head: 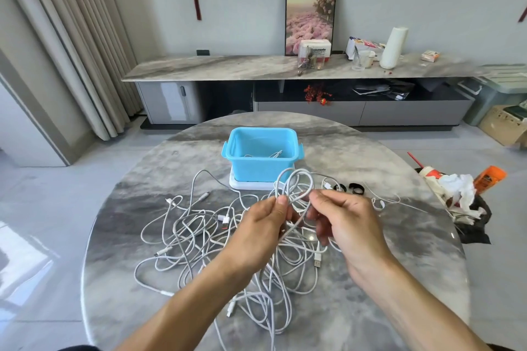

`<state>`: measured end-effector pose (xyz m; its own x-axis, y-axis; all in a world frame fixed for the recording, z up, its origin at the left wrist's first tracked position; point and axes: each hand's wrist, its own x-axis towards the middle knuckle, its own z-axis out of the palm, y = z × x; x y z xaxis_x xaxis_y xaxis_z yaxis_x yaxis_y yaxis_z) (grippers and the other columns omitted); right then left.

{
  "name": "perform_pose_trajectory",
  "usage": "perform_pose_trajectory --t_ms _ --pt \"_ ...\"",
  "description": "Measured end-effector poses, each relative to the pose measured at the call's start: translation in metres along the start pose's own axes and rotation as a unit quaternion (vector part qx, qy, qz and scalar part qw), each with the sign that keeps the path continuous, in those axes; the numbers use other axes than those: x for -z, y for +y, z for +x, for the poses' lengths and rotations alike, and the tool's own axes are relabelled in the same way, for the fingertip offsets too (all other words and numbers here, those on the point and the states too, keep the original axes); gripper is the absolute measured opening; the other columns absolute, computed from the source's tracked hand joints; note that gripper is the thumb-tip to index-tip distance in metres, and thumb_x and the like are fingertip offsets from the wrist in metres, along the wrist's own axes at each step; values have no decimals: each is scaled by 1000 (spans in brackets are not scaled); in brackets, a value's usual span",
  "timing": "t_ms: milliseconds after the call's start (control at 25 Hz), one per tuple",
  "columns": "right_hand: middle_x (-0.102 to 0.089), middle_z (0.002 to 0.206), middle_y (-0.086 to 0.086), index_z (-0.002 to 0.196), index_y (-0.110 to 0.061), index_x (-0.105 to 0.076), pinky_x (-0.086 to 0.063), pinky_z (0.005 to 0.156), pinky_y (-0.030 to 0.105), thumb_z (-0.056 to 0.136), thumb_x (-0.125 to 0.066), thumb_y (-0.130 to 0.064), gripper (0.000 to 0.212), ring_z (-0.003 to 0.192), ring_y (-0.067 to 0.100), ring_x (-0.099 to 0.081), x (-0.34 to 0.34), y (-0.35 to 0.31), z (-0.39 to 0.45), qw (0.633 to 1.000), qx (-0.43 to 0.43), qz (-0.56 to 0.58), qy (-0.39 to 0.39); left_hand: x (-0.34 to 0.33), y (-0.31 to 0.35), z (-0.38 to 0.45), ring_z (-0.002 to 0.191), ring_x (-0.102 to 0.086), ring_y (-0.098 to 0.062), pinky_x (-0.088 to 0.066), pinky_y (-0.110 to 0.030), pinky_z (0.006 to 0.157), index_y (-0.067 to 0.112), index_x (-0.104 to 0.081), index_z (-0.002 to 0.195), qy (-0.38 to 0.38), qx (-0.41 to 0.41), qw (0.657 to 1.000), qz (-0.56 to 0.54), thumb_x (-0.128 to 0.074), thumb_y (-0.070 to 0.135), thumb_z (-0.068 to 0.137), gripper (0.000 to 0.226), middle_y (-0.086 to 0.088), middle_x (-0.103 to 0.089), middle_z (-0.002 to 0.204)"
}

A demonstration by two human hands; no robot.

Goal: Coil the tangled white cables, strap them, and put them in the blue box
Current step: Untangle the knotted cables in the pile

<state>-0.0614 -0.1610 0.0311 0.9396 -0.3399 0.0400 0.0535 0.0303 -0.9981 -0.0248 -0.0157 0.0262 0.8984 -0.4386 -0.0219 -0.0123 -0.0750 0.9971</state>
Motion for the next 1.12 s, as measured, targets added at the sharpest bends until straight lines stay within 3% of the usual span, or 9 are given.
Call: perform_pose_trajectory --t_ms 120,200,320,480,640,760,840,920,1120 --pt "-69 65 15 71 1 -70 -51 46 30 94 -61 -7 26 55 24 -64 2 0 0 999 28 -22 -31 -3 -1 -2 70 -49 -18 -45 -36 73 15 -51 76 8 29 999 -29 -40 34 105 36 -5 -52 72" --pt "-71 68 13 73 -1 -72 -54 50 32 94 -62 -7 25 59 27 -68 2 1 0 995 65 -58 -40 -8 2 -5 56 -52 -18 -53 -38 63 11 -49 80 13 56 996 -72 -38 31 105 34 -7 -52 65" --pt "-71 67 9 75 -3 -74 -57 52 35 94 -64 -9 22 61 24 -69 2 4 -1 988 108 -96 -48 -13 5 -8 39 -33 -7 -31 -20 38 13 -44 83 44 51 995 -76 -35 31 106 31 6 -38 50" --pt "-62 62 17 76 1 -70 -53 50 49 95 -64 -20 29 56 21 -55 -1 5 -1 983 135 -113 -51 -11 5 -8 37 -23 -3 -20 -16 35 14 -39 82 45 46 995 -80 -34 29 107 29 10 -29 49" --pt "-56 62 23 73 3 -65 -45 51 54 95 -60 -31 40 55 32 -50 5 3 1 967 193 -153 -55 -6 6 -9 43 -17 -8 -14 -17 40 9 -50 89 -42 51 995 -75 -30 39 106 40 3 -23 55" --pt "-63 65 17 82 -4 -70 -52 50 48 95 -64 -20 22 56 30 -56 4 4 0 978 153 -128 -54 -3 6 -9 44 -16 -8 -14 -19 40 8 -46 89 -87 41 993 -68 -30 41 105 40 2 -22 55" --pt "-71 74 9 95 -7 -70 -55 52 37 92 -65 -8 5 60 23 -63 2 -1 0 997 56 -21 -43 -4 5 -8 43 -19 -8 -18 -19 39 8 -42 89 -90 23 993 -71 -33 38 103 35 4 -25 53" --pt "-74 82 6 98 -10 -68 -54 57 31 94 -61 -9 8 65 19 -66 2 -5 2 997 -3 29 -69 -6 1 -6 45 -24 -10 -25 -22 42 7 -42 88 -92 2 994 -67 -38 41 101 37 5 -29 53" --pt "-64 72 -2 76 -18 -61 -49 57 32 97 -46 -42 35 62 16 -59 -1 -8 -2 998 43 -3 -49 -8 -6 -7 53 -44 -17 -40 -24 54 9 -47 81 -152 -30 988 -10 -41 35 96 31 0 -47 57"
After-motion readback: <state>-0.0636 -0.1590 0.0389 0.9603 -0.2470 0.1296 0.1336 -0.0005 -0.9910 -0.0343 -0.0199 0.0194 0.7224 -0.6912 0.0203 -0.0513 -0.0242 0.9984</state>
